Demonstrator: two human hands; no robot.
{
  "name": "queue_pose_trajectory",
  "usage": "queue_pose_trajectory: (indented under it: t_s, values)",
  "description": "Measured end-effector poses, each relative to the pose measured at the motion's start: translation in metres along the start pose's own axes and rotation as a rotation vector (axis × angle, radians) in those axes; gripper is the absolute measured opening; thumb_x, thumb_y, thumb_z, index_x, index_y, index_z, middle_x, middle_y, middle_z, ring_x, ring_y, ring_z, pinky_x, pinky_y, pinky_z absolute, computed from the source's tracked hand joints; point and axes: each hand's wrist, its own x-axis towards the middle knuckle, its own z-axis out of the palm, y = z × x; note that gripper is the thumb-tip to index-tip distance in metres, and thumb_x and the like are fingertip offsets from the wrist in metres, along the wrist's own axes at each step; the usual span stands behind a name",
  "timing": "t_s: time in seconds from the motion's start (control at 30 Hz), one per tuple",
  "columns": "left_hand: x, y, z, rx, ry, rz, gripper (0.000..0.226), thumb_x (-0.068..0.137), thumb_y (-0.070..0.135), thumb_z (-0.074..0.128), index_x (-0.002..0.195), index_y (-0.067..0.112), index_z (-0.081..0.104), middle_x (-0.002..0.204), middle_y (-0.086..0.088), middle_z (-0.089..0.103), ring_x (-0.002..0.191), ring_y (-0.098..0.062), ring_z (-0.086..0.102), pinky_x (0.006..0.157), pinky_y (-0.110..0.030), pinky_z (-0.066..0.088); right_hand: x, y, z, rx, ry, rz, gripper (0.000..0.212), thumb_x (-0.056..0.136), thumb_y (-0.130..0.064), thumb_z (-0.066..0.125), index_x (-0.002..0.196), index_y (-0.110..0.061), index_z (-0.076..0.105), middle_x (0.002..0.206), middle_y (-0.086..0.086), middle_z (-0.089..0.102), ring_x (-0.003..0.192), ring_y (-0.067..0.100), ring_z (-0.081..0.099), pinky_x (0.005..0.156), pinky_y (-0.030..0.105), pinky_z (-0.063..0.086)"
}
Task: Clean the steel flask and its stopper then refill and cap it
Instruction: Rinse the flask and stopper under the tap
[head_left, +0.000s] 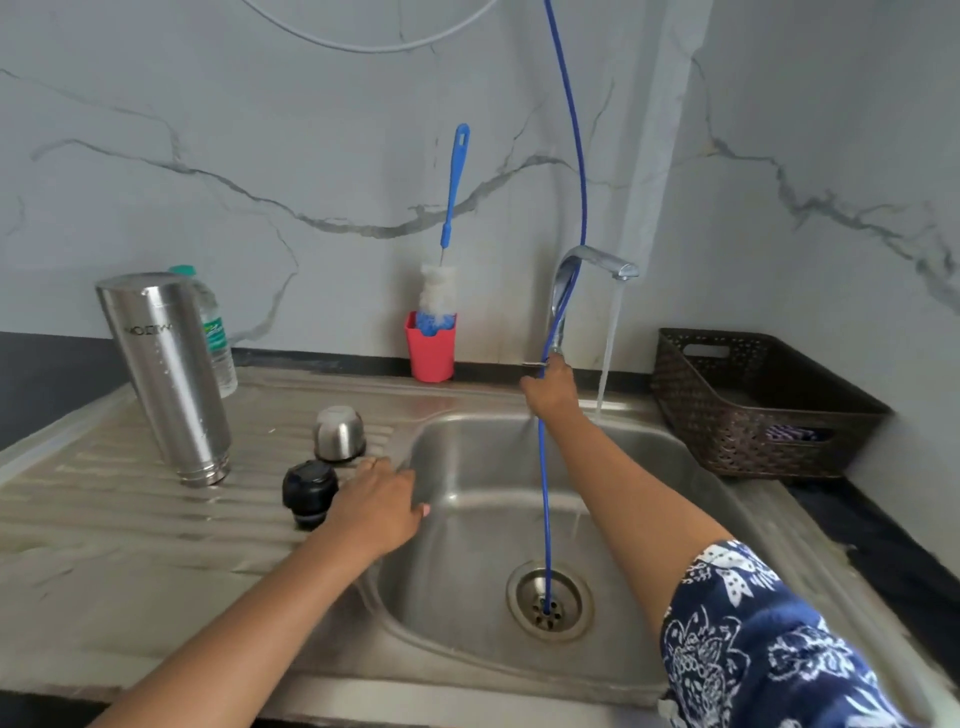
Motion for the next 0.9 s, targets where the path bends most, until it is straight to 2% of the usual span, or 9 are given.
queue_pose_trajectory:
  t_s: [0.13,0.2,0.3,0.4,0.47,0.53,0.7,0.8,0.9]
  values:
    - [0.011,-0.003,0.010,0.053,0.019,-0.052,0.060,0.095,0.055,0.039,0.142,0.017,0.040,0.137,-0.008,0.043,0.130,-0.025,0.034,0.102,-0.038,0.038,0.023,-0.005,0.002,-0.054,-0.023,0.005,0.085,0.087,-0.008,0.057,0.152,-0.004,0.002,0.159,0.014,0.008,0.145,0.029,0.014,0.119,0.035,0.016]
    - [0.013,-0.001,0.013,0.057,0.035,-0.065,0.061,0.095,0.058,0.035,0.141,0.017,0.040,0.137,-0.007,0.044,0.130,-0.024,0.034,0.102,-0.037,0.039,0.031,-0.003,0.004,-0.172,-0.038,0.007,0.087,0.086,-0.008,0.056,0.152,-0.004,0.000,0.158,0.014,0.011,0.144,0.032,0.016,0.118,0.040,0.019]
    - [0.012,0.003,0.014,0.109,0.070,-0.068,0.063,0.096,0.057,0.034,0.143,0.016,0.036,0.137,-0.005,0.042,0.129,-0.022,0.034,0.103,-0.035,0.039,0.035,0.000,0.006,-0.566,0.007,-0.091,0.069,0.089,-0.005,0.050,0.150,-0.001,0.015,0.149,0.017,0.033,0.133,0.033,0.037,0.108,0.041,0.036]
    - [0.009,0.004,0.014,0.134,0.094,-0.067,0.064,0.096,0.056,0.034,0.145,0.016,0.033,0.138,-0.003,0.041,0.129,-0.021,0.034,0.101,-0.033,0.038,0.038,-0.005,-0.001,-0.845,0.103,-0.196,0.042,0.093,-0.001,0.046,0.134,0.001,0.043,0.124,0.016,0.058,0.110,0.029,0.058,0.086,0.037,0.049]
    - [0.009,0.004,0.013,0.129,0.110,-0.065,0.063,0.096,0.056,0.035,0.145,0.016,0.034,0.137,-0.002,0.041,0.129,-0.020,0.034,0.100,-0.032,0.039,0.037,-0.008,-0.003,-0.990,0.088,-0.272,0.028,0.093,0.000,0.049,0.120,0.001,0.056,0.109,0.016,0.065,0.097,0.027,0.065,0.078,0.035,0.052]
    - [0.008,0.004,0.013,0.128,0.118,-0.065,0.063,0.096,0.056,0.035,0.144,0.016,0.034,0.137,-0.002,0.042,0.129,-0.020,0.035,0.100,-0.032,0.040,0.037,-0.006,-0.002,-1.093,0.071,-0.350,0.024,0.093,0.000,0.051,0.115,0.002,0.061,0.106,0.016,0.066,0.094,0.027,0.066,0.078,0.035,0.053]
    - [0.008,0.005,0.014,0.132,0.118,-0.072,0.063,0.095,0.057,0.036,0.143,0.016,0.035,0.135,-0.002,0.043,0.128,-0.020,0.035,0.099,-0.032,0.040,0.041,0.001,0.003,-1.088,0.103,-0.357,0.027,0.096,-0.004,0.045,0.117,0.002,0.060,0.106,0.018,0.066,0.095,0.029,0.066,0.075,0.035,0.053]
    - [0.008,0.006,0.013,0.132,0.118,-0.073,0.062,0.095,0.057,0.036,0.141,0.016,0.037,0.134,-0.002,0.043,0.127,-0.019,0.036,0.099,-0.032,0.040,0.048,0.002,-0.001,-0.910,0.178,-0.188,0.023,0.096,-0.007,0.047,0.114,-0.003,0.061,0.103,0.011,0.068,0.093,0.025,0.066,0.066,0.030,0.046]
    - [0.009,0.006,0.013,0.144,0.118,-0.077,0.063,0.095,0.057,0.036,0.142,0.016,0.036,0.135,-0.002,0.043,0.127,-0.019,0.036,0.099,-0.031,0.040,0.053,0.007,0.001,-0.735,0.239,-0.058,0.019,0.097,-0.011,0.050,0.111,-0.005,0.061,0.108,0.010,0.067,0.099,0.024,0.065,0.068,0.029,0.046]
